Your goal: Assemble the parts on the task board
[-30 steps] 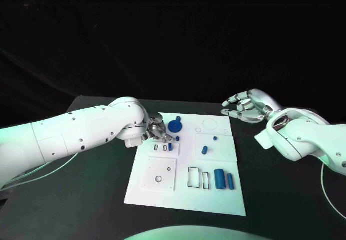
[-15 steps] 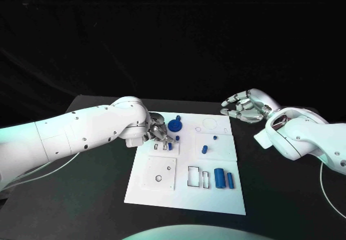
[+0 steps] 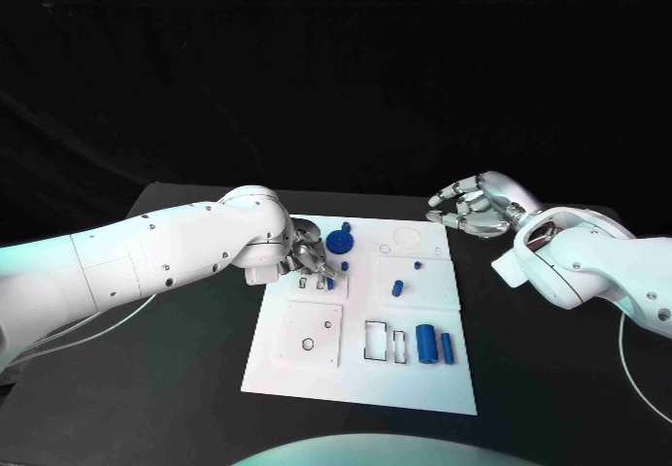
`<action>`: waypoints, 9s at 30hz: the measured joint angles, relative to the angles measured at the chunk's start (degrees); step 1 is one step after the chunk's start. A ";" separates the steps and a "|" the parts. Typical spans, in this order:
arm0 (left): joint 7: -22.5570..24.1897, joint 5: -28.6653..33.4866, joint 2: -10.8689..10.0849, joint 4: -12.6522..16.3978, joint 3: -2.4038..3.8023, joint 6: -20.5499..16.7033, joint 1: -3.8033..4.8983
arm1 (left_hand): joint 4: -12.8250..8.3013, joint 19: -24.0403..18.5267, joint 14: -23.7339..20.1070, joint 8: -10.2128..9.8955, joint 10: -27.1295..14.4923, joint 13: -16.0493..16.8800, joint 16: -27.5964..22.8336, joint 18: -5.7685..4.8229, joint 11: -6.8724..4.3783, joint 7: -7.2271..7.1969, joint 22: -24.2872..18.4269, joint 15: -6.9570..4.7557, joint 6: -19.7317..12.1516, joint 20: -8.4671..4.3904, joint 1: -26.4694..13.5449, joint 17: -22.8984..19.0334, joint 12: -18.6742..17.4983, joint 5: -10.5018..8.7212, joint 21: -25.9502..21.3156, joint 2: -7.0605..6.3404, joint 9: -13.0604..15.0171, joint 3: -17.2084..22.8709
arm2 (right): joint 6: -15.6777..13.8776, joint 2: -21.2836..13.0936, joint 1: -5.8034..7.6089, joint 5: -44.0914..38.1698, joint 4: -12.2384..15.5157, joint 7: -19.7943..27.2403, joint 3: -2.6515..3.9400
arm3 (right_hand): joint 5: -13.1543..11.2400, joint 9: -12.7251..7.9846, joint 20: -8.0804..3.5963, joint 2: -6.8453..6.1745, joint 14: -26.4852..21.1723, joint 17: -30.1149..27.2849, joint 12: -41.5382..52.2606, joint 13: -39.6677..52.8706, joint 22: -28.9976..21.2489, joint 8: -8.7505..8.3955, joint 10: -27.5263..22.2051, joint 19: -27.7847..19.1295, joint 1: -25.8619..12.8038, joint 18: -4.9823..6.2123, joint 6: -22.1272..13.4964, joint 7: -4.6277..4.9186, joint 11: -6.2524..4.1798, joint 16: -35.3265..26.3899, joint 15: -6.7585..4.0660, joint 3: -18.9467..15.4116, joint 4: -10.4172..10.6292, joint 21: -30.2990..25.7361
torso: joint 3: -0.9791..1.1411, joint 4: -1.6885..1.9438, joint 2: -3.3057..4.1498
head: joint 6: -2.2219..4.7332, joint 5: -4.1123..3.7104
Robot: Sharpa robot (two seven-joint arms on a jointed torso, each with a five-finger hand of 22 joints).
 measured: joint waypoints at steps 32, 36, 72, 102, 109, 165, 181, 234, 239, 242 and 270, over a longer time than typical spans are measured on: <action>1.11 10.32 -1.69 -0.12 0.14 0.18 0.05 | 2.14 0.22 0.00 2.33 0.74 -0.31 0.00 0.00 -0.51 -0.04 2.09 0.00 -0.58 -0.22 5.75 -0.01 -0.21 -0.49 0.66 -5.65 0.74 27.42 | 1.21 0.21 -0.25 -0.34 -0.31 -0.94 -0.03 | 1.01 -0.01 -0.19 0.00 0.00 -0.02 -1.01 -0.90 -0.02 0.22 -0.63 -0.63 0.00 0.90 -0.41 -0.01 -0.21 -0.76 0.00 0.79 0.15 -1.29 | -0.02 0.07 -0.07 | -0.37 0.34; 1.31 11.65 -3.03 0.97 0.28 -0.13 0.05 | 1.21 0.22 0.03 2.35 1.05 -0.23 0.00 0.00 -0.41 -0.02 2.15 -0.03 -0.59 -0.22 5.24 0.01 -0.21 -0.44 0.66 -6.16 2.55 28.75 | 1.26 0.18 -0.26 -0.36 -0.33 -0.98 -0.04 | 1.04 -0.01 -0.19 0.00 0.00 -0.02 -1.01 -0.90 -0.02 0.22 -0.63 -0.62 0.00 0.90 -0.41 -0.01 -0.21 -0.76 0.00 0.80 0.16 -1.32 | -0.02 0.10 -0.07 | -0.35 0.38; 2.99 -4.26 -4.14 4.55 -0.50 -5.33 -0.76 | 0.09 1.45 0.02 3.59 3.32 2.32 0.00 0.01 -1.03 -0.53 3.95 -0.44 0.36 -0.62 2.25 0.11 1.66 0.40 1.57 -9.14 4.22 32.78 | 1.31 -0.01 -0.35 -0.43 -0.30 -0.99 -0.05 | 1.66 -0.02 0.01 -0.23 0.00 -0.03 -1.01 -0.97 0.01 0.44 -0.63 -0.82 -0.23 0.89 -0.59 0.17 -0.21 -0.76 0.00 1.11 0.47 -1.51 | -0.02 -0.04 0.04 | -0.98 0.75; 2.44 -7.19 -3.83 4.42 -0.88 -4.44 -1.14 | 0.25 1.65 0.20 3.94 3.71 2.84 0.00 0.01 -1.02 -0.70 4.22 -0.61 0.58 -0.83 1.35 0.15 2.18 0.89 1.56 -9.59 5.86 32.94 | 1.44 -0.07 -0.44 -0.45 -0.29 -0.99 -0.06 | 1.66 -0.02 0.01 -0.23 0.00 -0.04 -1.01 -1.01 -0.02 0.43 -0.62 -0.82 -0.23 0.89 -0.59 0.17 -0.21 -0.76 0.00 1.11 0.47 -1.51 | 0.00 0.03 0.02 | -1.31 0.83; 2.43 -7.30 -3.76 4.40 -0.88 -4.06 -1.22 | 0.25 1.65 -0.01 3.94 3.93 2.93 0.00 0.01 -1.23 -0.75 4.30 -0.81 0.77 -0.83 1.27 0.15 2.17 0.88 1.78 -9.67 6.32 32.94 | 1.53 -0.06 -0.50 -0.46 -0.30 -1.00 -0.05 | 1.66 -0.02 0.01 -0.23 0.00 -0.04 -1.01 -1.01 -0.02 0.43 -0.63 -0.82 -0.23 0.89 -0.59 0.17 -0.21 -0.76 0.00 1.11 0.47 -1.51 | 0.00 0.01 0.02 | -1.42 0.88; 1.47 -6.79 -1.84 2.17 -1.39 -3.04 -1.20 | -5.24 2.88 0.01 4.82 6.49 5.43 0.00 -0.89 -2.55 -3.11 4.32 -1.65 3.94 -1.65 -9.66 0.26 3.78 0.07 2.00 -9.73 7.06 32.98 | 1.62 -0.15 -0.76 -0.48 -0.38 -1.04 -0.06 | 1.98 -0.03 -0.20 -0.53 0.00 0.00 -1.55 -1.47 -0.01 0.66 -1.04 -1.03 -0.53 0.89 -0.80 -0.04 -0.21 -1.10 0.00 1.50 0.86 -2.06 | 0.02 0.02 0.04 | -1.87 0.47; 1.41 -6.44 -2.43 2.21 -1.45 -3.09 -1.33 | 0.04 3.30 0.00 4.45 6.68 6.26 0.00 -0.89 -2.36 -2.66 4.32 -1.65 4.52 -1.65 -10.59 0.31 4.33 0.21 2.00 -9.39 6.47 22.77 | 1.62 -0.19 -0.78 -0.48 -0.43 -1.05 -0.06 | 1.98 -0.03 -0.20 -0.76 0.00 0.00 -1.55 -1.53 -0.02 0.66 -1.04 -1.03 -0.77 0.89 -0.80 -0.04 -0.21 -1.10 0.00 1.50 0.86 -2.06 | 0.01 0.03 0.01 | -1.79 0.51; 0.99 -5.09 0.22 -10.20 2.54 -3.99 1.15 | 0.02 1.02 0.09 -2.20 1.41 -2.39 0.00 -0.87 0.22 -0.01 2.55 -0.49 0.20 -0.44 -7.44 0.21 -0.85 0.57 0.66 -7.39 1.95 15.77 | 1.68 -0.15 -1.06 -0.48 -1.15 -1.27 -0.06 | 1.98 -0.03 -0.20 -0.76 0.00 -0.03 -1.55 -1.61 0.01 0.66 -1.04 -1.02 -0.76 0.89 -0.95 0.11 -0.20 -1.10 0.00 1.50 0.86 -2.28 | 0.01 -0.06 0.15 | -1.08 0.74; 1.01 -5.43 0.84 -11.29 2.22 -3.24 1.15 | 0.02 0.82 0.09 -2.43 1.40 -2.65 0.00 -0.87 0.19 -0.01 2.42 -0.49 0.20 -0.23 -6.94 0.20 -1.15 0.57 0.45 -7.41 1.85 15.77 | 1.70 -0.10 -1.07 -0.49 -1.21 -1.28 -0.06 | 1.98 -0.03 -0.20 -0.76 0.00 -0.03 -1.54 -1.60 0.00 1.10 -1.03 -1.02 -0.76 0.89 -0.95 0.11 -0.21 -1.42 0.00 1.75 1.11 -2.27 | 0.01 -0.01 0.12 | -1.25 0.69; 1.01 -5.52 1.03 -11.66 2.11 -2.88 1.15 | 0.02 0.82 0.09 -2.46 1.01 -2.77 0.00 -0.87 0.20 -0.01 2.28 -0.49 0.20 -0.23 -6.90 0.15 -1.16 0.56 0.45 -7.42 1.69 15.77 | 1.71 -0.05 -1.09 -0.49 -1.23 -1.29 -0.06 | 1.98 -0.03 -0.19 -0.76 0.00 -0.03 -1.55 -1.60 0.00 1.10 -1.04 -1.02 -0.76 0.89 -0.94 0.11 -0.20 -1.42 0.00 1.75 1.11 -2.28 | 0.01 0.03 0.11 | -1.32 0.69; 1.10 -5.80 1.85 -13.20 1.61 -0.41 1.14 | 0.02 0.67 -0.11 -2.66 1.02 -2.85 0.00 -0.87 0.20 0.33 2.28 -0.30 0.54 -0.08 -5.29 0.16 -1.16 0.56 0.45 -7.40 1.30 15.77 | 1.86 0.12 -1.23 -0.49 -1.37 -1.31 -0.06 | 1.98 -0.03 -0.19 -0.76 0.00 -0.04 -1.55 -1.60 -0.02 1.10 -1.03 -1.02 -0.76 0.89 -0.94 0.11 -0.20 -1.42 0.00 1.74 1.11 -2.28 | 0.01 0.01 -0.02 | -1.70 0.91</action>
